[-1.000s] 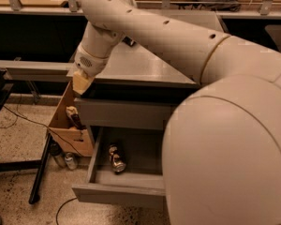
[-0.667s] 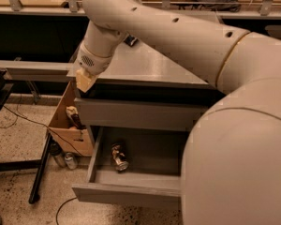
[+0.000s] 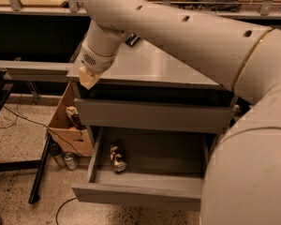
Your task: Place orange can into middle drawer
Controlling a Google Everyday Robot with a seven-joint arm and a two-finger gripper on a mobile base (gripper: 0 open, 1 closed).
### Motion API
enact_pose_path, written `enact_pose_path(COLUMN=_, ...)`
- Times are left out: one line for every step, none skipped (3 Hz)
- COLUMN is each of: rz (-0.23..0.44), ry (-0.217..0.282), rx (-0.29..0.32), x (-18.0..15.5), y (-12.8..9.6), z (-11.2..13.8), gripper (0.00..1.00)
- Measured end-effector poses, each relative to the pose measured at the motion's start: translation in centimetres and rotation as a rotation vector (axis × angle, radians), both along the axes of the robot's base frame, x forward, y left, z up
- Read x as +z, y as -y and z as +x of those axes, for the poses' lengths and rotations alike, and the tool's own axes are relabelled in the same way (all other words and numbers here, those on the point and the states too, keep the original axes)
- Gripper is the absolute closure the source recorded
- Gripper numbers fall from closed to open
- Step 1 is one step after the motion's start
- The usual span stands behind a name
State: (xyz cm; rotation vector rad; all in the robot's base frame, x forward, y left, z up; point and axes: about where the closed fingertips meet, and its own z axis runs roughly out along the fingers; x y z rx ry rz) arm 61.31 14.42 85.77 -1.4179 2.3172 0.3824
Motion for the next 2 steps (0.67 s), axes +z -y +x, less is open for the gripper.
enact_pose_path(rz=0.000, ry=0.000, rx=0.000, x=0.00, y=0.00, z=0.00, gripper=0.59)
enact_pose_path(rz=0.000, ry=0.000, rx=0.000, x=0.00, y=0.00, z=0.00, gripper=0.38)
